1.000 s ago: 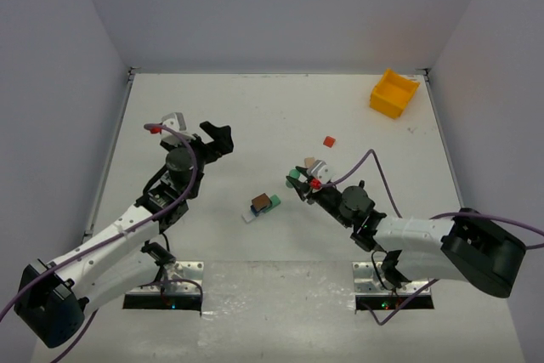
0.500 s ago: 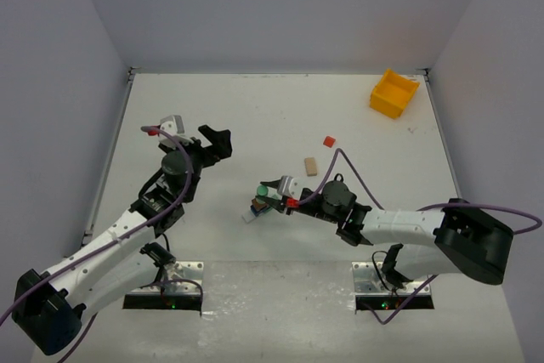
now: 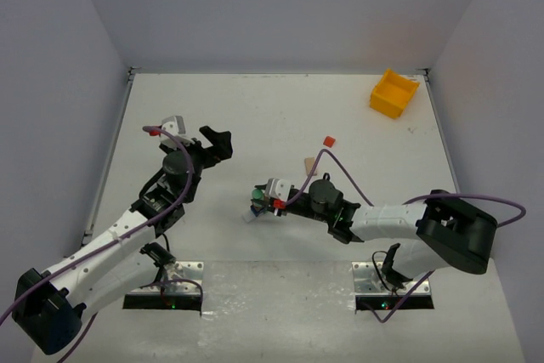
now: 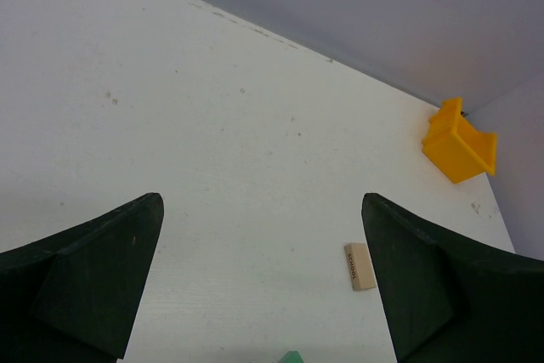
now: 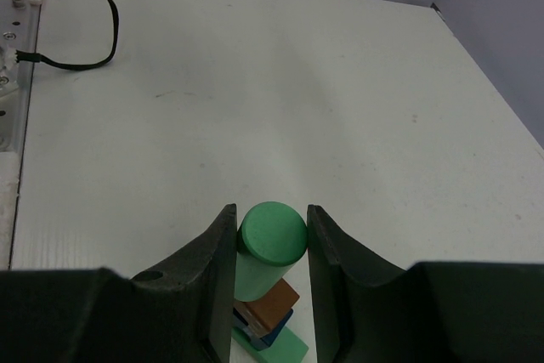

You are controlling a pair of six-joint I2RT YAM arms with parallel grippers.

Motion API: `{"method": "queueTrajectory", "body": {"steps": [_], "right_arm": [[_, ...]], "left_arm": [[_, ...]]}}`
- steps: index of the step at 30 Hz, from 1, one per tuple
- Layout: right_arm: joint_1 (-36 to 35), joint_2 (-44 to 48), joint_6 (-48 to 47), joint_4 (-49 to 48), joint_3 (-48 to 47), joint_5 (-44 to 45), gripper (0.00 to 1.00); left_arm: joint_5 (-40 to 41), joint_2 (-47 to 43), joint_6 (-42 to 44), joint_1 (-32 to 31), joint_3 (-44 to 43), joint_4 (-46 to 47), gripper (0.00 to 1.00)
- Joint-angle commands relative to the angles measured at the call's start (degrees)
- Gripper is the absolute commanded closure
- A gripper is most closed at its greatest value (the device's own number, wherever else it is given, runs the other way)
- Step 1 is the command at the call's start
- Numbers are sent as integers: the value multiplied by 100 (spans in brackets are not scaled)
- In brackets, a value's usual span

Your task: Build the wood block tower

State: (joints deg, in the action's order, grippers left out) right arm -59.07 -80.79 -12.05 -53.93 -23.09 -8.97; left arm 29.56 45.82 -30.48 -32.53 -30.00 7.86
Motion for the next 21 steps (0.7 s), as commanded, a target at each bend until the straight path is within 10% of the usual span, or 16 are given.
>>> {"method": "queueTrajectory", "body": {"steps": [1, 21], "right_arm": [[-35, -24, -78, -302, -248, 124, 100], [-17, -218, -166, -452, -213, 335, 100]], "left_arm": [[-3, -12, -11, 10, 3, 181, 0], [103, -21, 7, 10, 47, 172, 0]]}}
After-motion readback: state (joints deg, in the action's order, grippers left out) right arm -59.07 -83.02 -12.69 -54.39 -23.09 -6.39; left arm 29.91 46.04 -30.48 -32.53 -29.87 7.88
